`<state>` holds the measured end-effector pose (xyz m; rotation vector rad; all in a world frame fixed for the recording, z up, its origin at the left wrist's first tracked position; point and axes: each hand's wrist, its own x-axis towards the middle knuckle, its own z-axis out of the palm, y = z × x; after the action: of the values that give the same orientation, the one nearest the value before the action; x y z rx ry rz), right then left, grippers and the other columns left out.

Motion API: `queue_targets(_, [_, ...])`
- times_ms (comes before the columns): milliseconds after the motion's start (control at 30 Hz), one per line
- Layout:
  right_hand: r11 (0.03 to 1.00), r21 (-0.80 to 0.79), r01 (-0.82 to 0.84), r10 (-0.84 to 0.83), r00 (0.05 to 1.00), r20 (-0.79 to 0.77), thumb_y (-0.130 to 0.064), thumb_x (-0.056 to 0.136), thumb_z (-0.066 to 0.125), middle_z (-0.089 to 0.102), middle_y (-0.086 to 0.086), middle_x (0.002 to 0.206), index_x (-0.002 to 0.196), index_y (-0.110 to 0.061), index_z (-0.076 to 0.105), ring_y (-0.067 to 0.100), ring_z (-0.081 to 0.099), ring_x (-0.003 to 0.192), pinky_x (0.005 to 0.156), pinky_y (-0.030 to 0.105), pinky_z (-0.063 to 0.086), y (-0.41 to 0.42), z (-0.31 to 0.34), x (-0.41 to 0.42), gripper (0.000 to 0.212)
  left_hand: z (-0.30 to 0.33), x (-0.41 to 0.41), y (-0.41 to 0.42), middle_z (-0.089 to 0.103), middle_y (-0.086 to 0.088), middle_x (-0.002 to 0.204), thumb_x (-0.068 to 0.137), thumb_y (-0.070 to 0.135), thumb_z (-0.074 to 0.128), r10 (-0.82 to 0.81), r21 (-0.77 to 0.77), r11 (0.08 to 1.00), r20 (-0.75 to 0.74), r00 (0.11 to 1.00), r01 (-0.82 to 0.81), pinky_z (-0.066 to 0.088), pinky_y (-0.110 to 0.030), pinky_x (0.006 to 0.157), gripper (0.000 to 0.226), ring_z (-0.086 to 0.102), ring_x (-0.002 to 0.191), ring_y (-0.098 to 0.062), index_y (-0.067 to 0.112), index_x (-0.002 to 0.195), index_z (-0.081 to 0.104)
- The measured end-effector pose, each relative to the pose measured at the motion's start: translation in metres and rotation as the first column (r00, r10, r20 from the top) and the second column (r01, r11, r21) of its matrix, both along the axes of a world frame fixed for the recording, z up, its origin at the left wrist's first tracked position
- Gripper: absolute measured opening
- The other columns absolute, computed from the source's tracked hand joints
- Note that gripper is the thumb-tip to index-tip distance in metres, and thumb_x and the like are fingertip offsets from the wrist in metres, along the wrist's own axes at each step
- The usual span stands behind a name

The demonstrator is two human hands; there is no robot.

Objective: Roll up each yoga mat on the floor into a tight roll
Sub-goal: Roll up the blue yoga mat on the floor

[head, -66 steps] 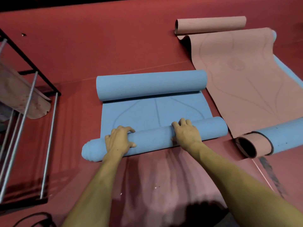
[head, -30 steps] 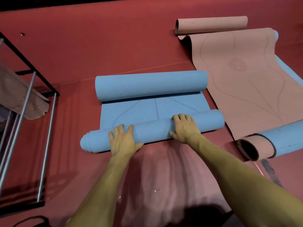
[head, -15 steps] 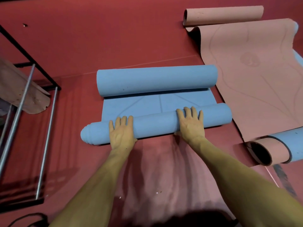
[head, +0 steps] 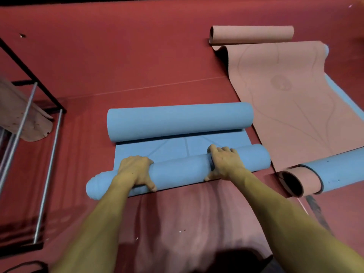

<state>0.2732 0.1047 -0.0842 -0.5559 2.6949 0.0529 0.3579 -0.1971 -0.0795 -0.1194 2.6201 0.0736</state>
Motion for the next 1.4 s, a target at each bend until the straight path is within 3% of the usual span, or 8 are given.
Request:
queue_targets(100, [0.998,-0.054,0.04,-0.041,0.999,-0.024,-0.063,0.054,0.092,0.053,0.001,0.14,0.126,-0.025,0.045,0.031,0.043,0.132,0.116,0.049,0.029,0.001,-0.002,0.016,0.094,0.0,0.009,0.005,0.072,0.009,0.096,0.037,0.078,0.083,0.03,0.038,0.999,-0.028,0.999,-0.029,0.042,-0.033,0.07,0.081,0.068,0.093,-0.022,0.033,0.103,0.067])
queue_targets(200, [0.994,-0.06,0.09,-0.097,0.987,-0.126,-0.064,0.049,0.093,0.043,0.004,0.14,0.131,-0.031,0.054,0.032,0.04,0.124,0.11,0.045,0.036,-0.003,-0.001,0.021,0.096,-0.004,0.014,0.001,0.07,0.011,0.099,0.041,0.08,0.082,0.099,0.143,0.985,-0.036,0.994,-0.093,0.042,-0.036,0.073,0.081,0.067,0.1,-0.02,0.037,0.107,0.065])
queue_targets(400, [0.997,-0.036,0.07,-0.076,0.978,-0.193,-0.064,0.055,0.09,0.047,0.0,0.123,0.131,-0.032,0.057,0.025,0.043,0.113,0.099,0.039,0.043,-0.007,-0.001,0.019,0.089,-0.012,0.018,0.001,0.051,0.007,0.134,0.049,0.071,0.09,0.192,0.243,0.955,-0.083,0.978,-0.167,0.041,-0.042,0.103,0.113,0.051,0.125,-0.023,0.051,0.15,0.044])
queue_targets(633, [0.993,-0.075,0.088,-0.1,0.981,-0.166,-0.053,0.063,0.091,0.053,0.003,0.121,0.128,-0.022,0.049,0.026,0.047,0.109,0.097,0.038,0.044,-0.012,0.001,0.016,0.082,-0.012,0.017,0.008,0.047,0.011,0.122,0.052,0.058,0.095,0.215,0.22,0.961,-0.202,0.955,-0.17,0.036,-0.038,0.095,0.087,0.044,0.118,-0.02,0.048,0.128,0.054])
queue_targets(867, [0.984,-0.141,0.112,-0.133,0.979,-0.153,-0.058,0.068,0.088,0.046,0.004,0.134,0.138,-0.033,0.057,0.029,0.041,0.12,0.107,0.039,0.04,-0.008,0.0,0.011,0.081,-0.009,0.009,0.011,0.056,0.008,0.123,0.061,0.056,0.093,0.206,0.187,0.969,-0.253,0.945,-0.161,0.041,-0.04,0.097,0.087,0.051,0.118,-0.021,0.047,0.137,0.052])
queue_targets(1000, [0.986,-0.145,0.079,-0.101,0.984,-0.149,-0.058,0.075,0.084,0.05,0.003,0.132,0.143,-0.036,0.051,0.027,0.044,0.117,0.105,0.038,0.042,-0.008,0.004,0.006,0.079,-0.006,0.005,0.009,0.06,0.008,0.12,0.064,0.051,0.094,0.233,0.217,0.959,-0.247,0.941,-0.181,0.04,-0.039,0.086,0.071,0.054,0.113,-0.022,0.043,0.123,0.054])
queue_targets(1267, [0.984,-0.168,0.063,-0.081,0.991,-0.106,-0.053,0.085,0.077,0.048,0.005,0.148,0.144,-0.033,0.054,0.03,0.042,0.13,0.115,0.041,0.033,-0.009,0.001,0.001,0.066,-0.001,0.0,0.013,0.059,0.009,0.125,0.072,0.047,0.091,0.234,0.184,0.965,-0.287,0.929,-0.186,0.039,-0.039,0.096,0.067,0.049,0.12,-0.02,0.041,0.132,0.061])
queue_targets(1400, [0.985,-0.161,0.067,-0.098,0.977,-0.19,-0.055,0.092,0.069,0.042,0.013,0.151,0.148,-0.037,0.054,0.038,0.037,0.132,0.114,0.047,0.035,-0.009,-0.002,0.008,0.06,0.0,0.001,0.015,0.065,0.011,0.119,0.073,0.041,0.092,0.292,0.22,0.948,-0.324,0.9,-0.228,0.043,-0.04,0.092,0.053,0.052,0.116,-0.02,0.04,0.119,0.064])
